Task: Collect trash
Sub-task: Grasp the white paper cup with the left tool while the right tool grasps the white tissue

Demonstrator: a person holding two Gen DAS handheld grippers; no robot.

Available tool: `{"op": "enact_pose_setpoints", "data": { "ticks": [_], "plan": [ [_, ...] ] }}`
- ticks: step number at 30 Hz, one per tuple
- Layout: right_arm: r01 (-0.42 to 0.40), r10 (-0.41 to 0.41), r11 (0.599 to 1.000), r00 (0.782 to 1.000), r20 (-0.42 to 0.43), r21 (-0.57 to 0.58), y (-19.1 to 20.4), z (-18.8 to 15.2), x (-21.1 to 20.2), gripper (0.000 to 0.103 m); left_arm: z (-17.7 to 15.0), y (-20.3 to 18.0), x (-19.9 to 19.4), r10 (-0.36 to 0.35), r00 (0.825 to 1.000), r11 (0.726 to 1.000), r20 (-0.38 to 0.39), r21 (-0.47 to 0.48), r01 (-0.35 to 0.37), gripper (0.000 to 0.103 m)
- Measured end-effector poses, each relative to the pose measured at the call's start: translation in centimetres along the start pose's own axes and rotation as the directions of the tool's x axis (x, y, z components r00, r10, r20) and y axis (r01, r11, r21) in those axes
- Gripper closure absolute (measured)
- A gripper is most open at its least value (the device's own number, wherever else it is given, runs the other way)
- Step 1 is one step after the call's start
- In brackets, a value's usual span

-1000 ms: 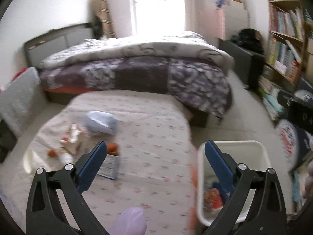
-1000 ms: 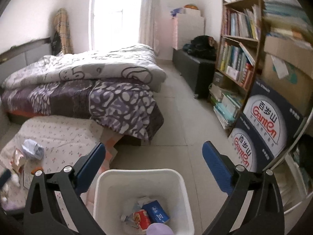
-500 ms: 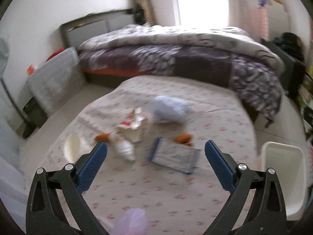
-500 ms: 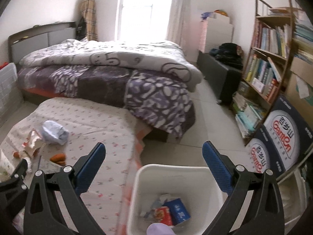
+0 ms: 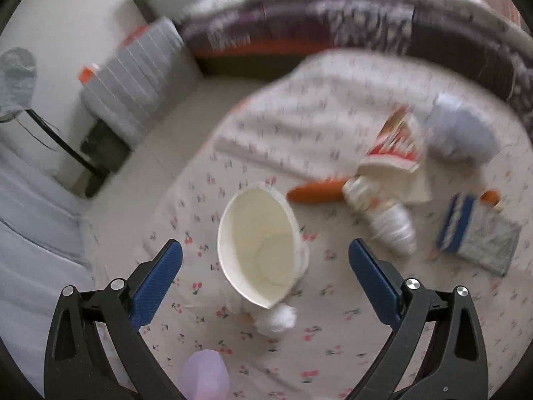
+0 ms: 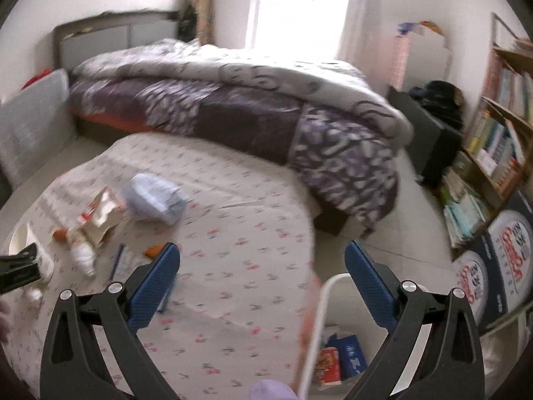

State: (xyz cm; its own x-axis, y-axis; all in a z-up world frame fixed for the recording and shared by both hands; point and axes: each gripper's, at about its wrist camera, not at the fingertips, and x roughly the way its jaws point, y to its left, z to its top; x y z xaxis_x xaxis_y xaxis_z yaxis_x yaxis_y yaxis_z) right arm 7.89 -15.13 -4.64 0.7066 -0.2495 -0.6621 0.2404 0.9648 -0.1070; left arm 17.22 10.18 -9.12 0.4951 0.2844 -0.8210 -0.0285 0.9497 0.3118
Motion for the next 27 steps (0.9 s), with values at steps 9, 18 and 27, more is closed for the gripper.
{"op": "enact_pose_setpoints", "data": {
  "ticks": [9, 18, 27],
  "plan": [
    [-0.208, 0.195, 0.958, 0.977, -0.084, -0.198, 9.1, -1.5, 2.4, 0.007, -0.4, 3.4, 2.2, -0.242, 0.967, 0.967, -0.078, -0.095, 0.235, 0.063],
    [-0.496, 0.450, 0.802, 0.868, -0.210, -0.333, 18.4, -4.4, 2.6, 0.007, 0.4, 12.5, -3.4, -0.303, 0.943, 0.897, 0.138, -0.291, 0.331, 0.066],
    [-0.589, 0.505, 0.652, 0.807, -0.306, -0.478, 28.9, -7.7, 2.0, 0.009, 0.1, 17.4, -4.5, -0.214, 0.955, 0.885, 0.205, -0.374, 0.278, 0.066]
  ]
}}
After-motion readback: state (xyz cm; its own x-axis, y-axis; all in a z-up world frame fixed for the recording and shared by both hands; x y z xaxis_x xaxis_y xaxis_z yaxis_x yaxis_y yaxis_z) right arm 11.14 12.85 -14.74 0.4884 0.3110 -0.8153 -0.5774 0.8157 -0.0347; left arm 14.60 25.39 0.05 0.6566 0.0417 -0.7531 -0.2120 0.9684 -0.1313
